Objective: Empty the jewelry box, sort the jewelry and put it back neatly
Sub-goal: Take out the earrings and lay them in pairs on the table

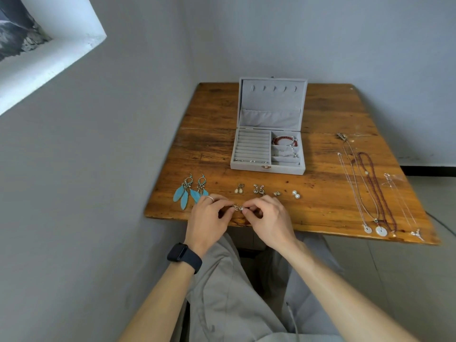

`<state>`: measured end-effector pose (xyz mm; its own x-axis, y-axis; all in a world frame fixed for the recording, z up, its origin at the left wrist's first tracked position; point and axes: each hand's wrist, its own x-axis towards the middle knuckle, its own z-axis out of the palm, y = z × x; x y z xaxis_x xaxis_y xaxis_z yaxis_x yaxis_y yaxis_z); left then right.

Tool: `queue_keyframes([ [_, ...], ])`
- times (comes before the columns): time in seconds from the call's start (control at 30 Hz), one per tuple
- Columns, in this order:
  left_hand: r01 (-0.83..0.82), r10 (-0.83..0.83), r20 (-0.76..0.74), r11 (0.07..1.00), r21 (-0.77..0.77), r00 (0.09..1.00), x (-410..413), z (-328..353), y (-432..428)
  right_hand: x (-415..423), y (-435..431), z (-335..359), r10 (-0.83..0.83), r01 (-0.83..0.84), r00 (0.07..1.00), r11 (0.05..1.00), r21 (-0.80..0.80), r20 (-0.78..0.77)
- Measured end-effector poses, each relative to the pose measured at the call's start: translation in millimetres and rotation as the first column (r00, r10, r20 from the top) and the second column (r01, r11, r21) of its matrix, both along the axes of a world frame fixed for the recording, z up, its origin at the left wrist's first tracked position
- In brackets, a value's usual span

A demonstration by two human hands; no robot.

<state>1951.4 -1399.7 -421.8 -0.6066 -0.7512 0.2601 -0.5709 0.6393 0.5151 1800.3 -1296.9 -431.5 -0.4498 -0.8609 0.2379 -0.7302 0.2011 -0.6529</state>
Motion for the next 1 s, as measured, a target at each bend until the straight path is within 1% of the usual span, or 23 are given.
queue_keyframes([
  [0.17,0.013,-0.013,0.032,1.000,0.007,0.999,0,1,-1,-1,0,-2,-0.007,0.007,1.000,1.000,-0.002,0.008],
  [0.53,-0.010,0.010,0.030,1.000,0.005,0.999,1,1,1,-4,2,-2,0.006,-0.007,0.998,1.000,0.014,0.066],
  [0.9,0.021,-0.027,0.084,0.997,0.067,0.996,2,9,-1,-9,8,6,0.053,-0.060,0.988,0.997,0.043,0.142],
  [1.0,0.010,-0.016,0.071,0.996,0.085,0.997,1,16,-5,-15,10,11,0.075,-0.081,0.986,0.996,0.037,0.146],
])
